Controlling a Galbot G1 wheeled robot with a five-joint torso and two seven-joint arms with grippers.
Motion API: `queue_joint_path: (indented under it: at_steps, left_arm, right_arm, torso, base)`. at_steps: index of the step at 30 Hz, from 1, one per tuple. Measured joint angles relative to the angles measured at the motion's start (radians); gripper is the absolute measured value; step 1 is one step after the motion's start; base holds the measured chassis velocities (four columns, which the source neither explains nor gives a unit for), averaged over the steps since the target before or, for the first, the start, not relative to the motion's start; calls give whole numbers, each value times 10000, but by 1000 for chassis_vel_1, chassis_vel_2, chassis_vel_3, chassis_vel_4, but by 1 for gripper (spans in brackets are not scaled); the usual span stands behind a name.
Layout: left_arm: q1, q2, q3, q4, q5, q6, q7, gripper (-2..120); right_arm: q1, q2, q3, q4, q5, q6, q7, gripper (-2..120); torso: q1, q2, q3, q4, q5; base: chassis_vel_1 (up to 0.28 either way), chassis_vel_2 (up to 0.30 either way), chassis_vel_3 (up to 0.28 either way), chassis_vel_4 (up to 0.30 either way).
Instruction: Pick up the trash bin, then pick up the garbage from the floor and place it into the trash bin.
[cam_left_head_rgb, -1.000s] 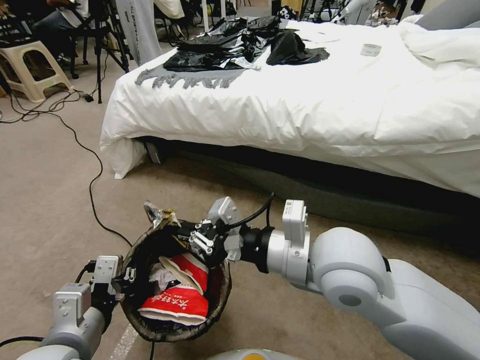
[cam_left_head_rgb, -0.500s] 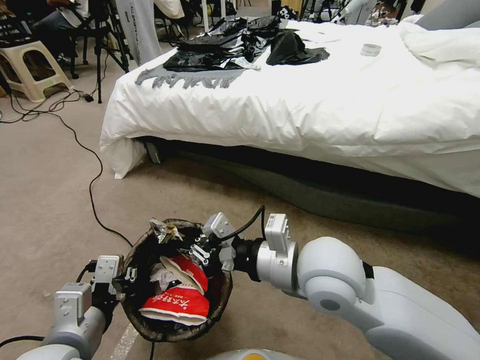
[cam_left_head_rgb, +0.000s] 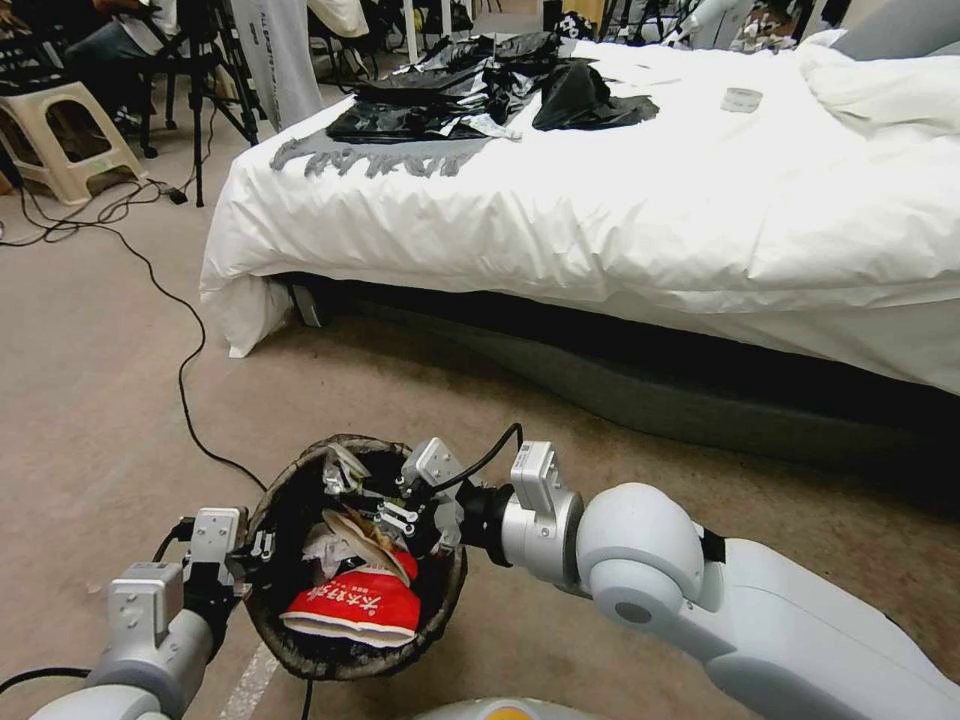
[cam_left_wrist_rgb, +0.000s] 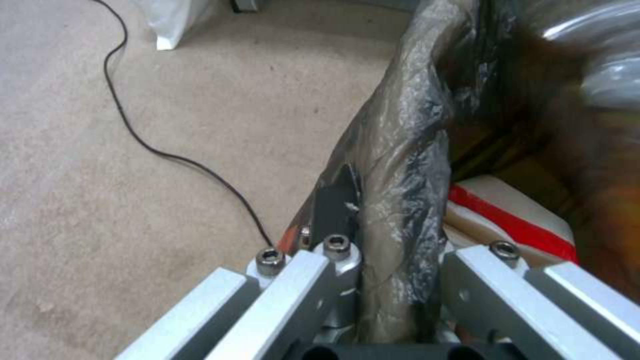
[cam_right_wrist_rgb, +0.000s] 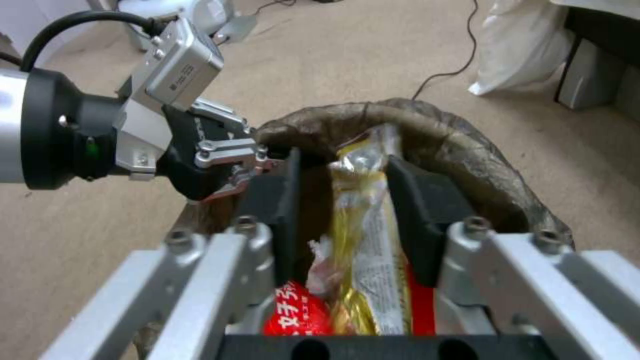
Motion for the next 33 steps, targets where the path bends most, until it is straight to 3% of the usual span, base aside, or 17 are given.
queue_joint_path:
  at_steps: [8, 16, 20, 26, 28, 29, 32, 33]
  left_arm:
    - [-30, -7, 13, 0, 0, 3, -6, 0]
    - [-8, -13, -4, 0, 0, 4, -14, 0]
    - [-6, -27, -5, 0, 1, 4, -17, 0]
    - [-3, -37, -23, 0, 1, 4, -17, 0]
    - [-16, -60, -24, 0, -5, 4, -17, 0]
    - [-16, -60, -24, 0, -5, 4, -17, 0]
    - [-35, -105, -22, -1, -38, 4, -15, 0]
    - [-35, -105, -22, -1, -38, 4, -15, 0]
  right_arm:
    - [43, -82, 110, 168, 29, 5, 62, 62]
    - [-67, -287, 864, 703, 460, 21, 282, 96]
    - [-266, -432, 1426, 1038, 562, 68, 343, 100]
    - [-1077, -816, 2584, 1829, 702, 741, 1285, 100]
    - [-2108, -892, 3774, 2221, 695, 1108, 1638, 100]
    - [-2108, -892, 3774, 2221, 695, 1108, 1638, 100]
    - [-3907, -798, 5705, 2462, -64, 1701, 1782, 100]
    - [-3907, -798, 5705, 2462, -64, 1701, 1782, 100]
  torso:
    - [0, 0, 0, 1, 0]
    - [0, 0, -1, 1, 0]
    - [0, 0, -1, 1, 1]
    - [0, 0, 0, 1, 1]
    - [0, 0, 0, 0, 1]
    - [0, 0, 0, 0, 1]
    - [0, 0, 0, -1, 3]
    - [0, 0, 0, -1, 3]
  base:
    - [0, 0, 0, 0]
    - [0, 0, 0, 0]
    - [0, 0, 0, 0]
    - [0, 0, 0, 0]
    - [0, 0, 0, 0]
    - [0, 0, 0, 0]
    - [0, 0, 0, 0]
    - [0, 0, 0, 0]
